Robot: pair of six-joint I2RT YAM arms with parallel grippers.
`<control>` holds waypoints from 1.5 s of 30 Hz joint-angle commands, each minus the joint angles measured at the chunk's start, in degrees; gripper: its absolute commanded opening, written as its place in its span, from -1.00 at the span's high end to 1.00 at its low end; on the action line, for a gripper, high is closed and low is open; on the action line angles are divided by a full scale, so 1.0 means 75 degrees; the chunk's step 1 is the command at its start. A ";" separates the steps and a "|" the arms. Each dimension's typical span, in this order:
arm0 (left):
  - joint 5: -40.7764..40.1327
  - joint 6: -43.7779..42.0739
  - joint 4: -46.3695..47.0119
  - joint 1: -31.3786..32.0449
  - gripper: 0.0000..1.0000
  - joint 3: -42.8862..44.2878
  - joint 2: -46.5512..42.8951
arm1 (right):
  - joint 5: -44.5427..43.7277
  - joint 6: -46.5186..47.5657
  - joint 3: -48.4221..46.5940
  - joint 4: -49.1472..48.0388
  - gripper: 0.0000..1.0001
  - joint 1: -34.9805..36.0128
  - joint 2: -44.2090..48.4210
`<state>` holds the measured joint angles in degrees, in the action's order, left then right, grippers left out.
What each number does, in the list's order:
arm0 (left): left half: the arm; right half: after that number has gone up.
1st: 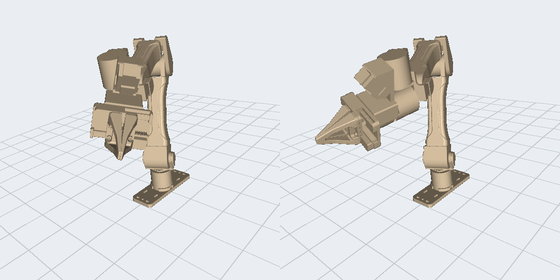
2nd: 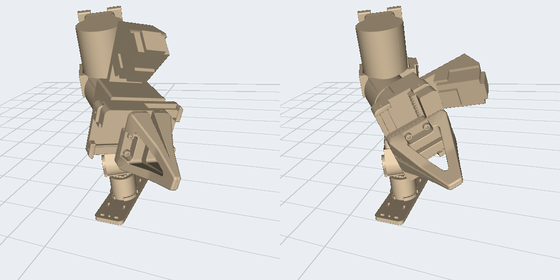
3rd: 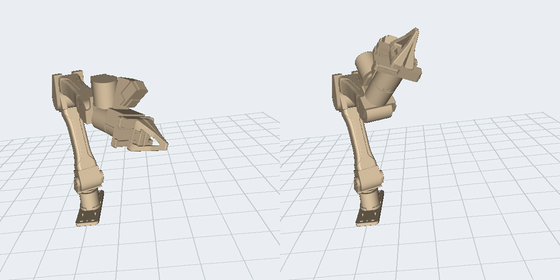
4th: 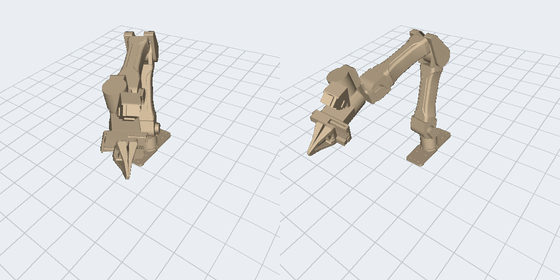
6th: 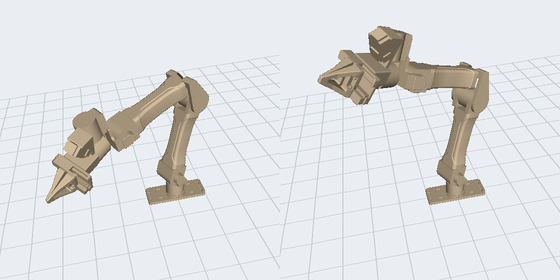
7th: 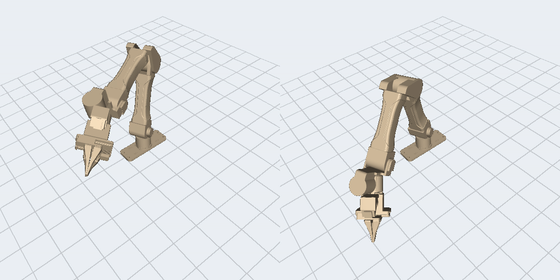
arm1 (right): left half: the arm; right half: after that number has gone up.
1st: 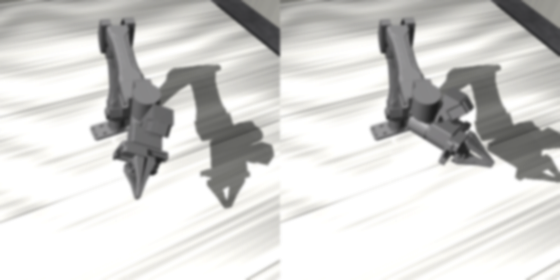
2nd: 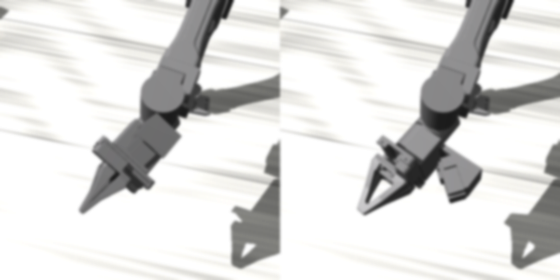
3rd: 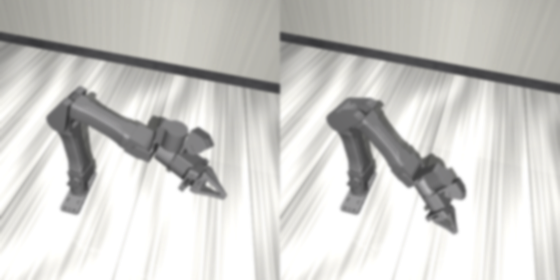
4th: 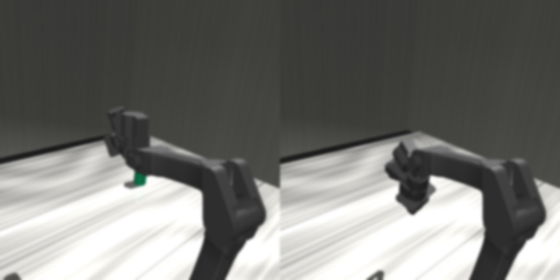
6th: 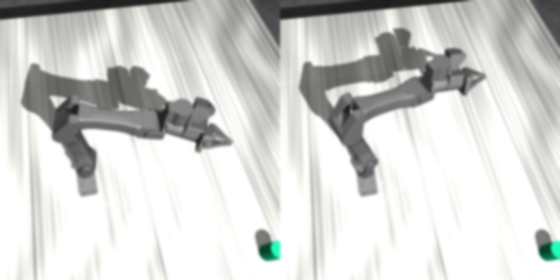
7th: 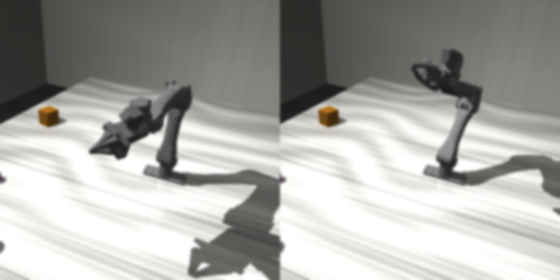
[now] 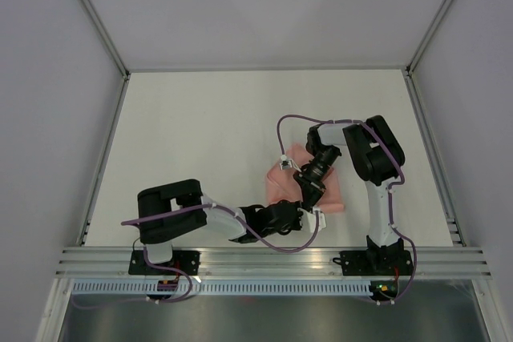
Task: Fold the napkin, place the utensils inside, and roll it up
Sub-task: Roll the napkin with the utensil
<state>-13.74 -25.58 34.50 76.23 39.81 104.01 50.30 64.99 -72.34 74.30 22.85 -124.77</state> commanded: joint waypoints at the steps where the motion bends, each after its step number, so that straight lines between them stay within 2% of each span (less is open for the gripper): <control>1: 0.0682 0.0269 -0.1095 -0.0003 0.27 0.0164 0.0405 | -0.0567 0.0487 -0.0152 -0.0837 0.99 -0.0023 -0.0286; 8: 0.1338 0.1102 -0.1436 -0.0179 0.91 0.0176 0.0640 | -0.0543 0.0569 -0.0152 -0.0743 0.99 -0.0023 -0.0274; 9: 0.1409 0.1184 -0.1541 -0.0191 0.95 0.0188 0.0640 | -0.0520 0.0592 -0.0141 -0.0755 0.99 -0.0023 -0.0263; 11: 0.1654 0.1348 -0.1751 -0.0249 0.95 0.0293 0.0664 | -0.0520 0.0592 -0.0105 -0.0778 0.97 -0.0023 -0.0181; 16: 0.1796 0.1933 -0.2174 -0.0355 0.95 0.0551 0.0886 | -0.0403 0.0522 -0.0082 -0.0767 0.66 -0.0047 0.0135; 24: 0.2944 0.2532 -0.2303 -0.0741 0.95 0.0644 0.1003 | -0.0320 0.0136 -0.0023 -0.0930 0.25 -0.0117 0.0862; 32: 0.3671 0.2907 -0.2303 -0.1046 0.95 0.0540 0.0922 | -0.0367 -0.0684 0.0059 -0.1586 0.15 -0.0304 0.1741; 39: 0.3941 0.3619 -0.1706 -0.1432 0.95 0.0188 0.0746 | -0.0320 -0.1493 0.0117 -0.2241 0.14 -0.0901 0.2900; 45: 0.5075 0.3903 -0.1951 -0.2111 0.95 0.0468 0.1108 | -0.0309 -0.2137 0.0585 -0.3073 0.13 -0.1475 0.4248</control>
<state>17.58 -1.17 32.05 62.89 44.84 107.20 45.82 52.34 -69.82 56.21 13.67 -97.93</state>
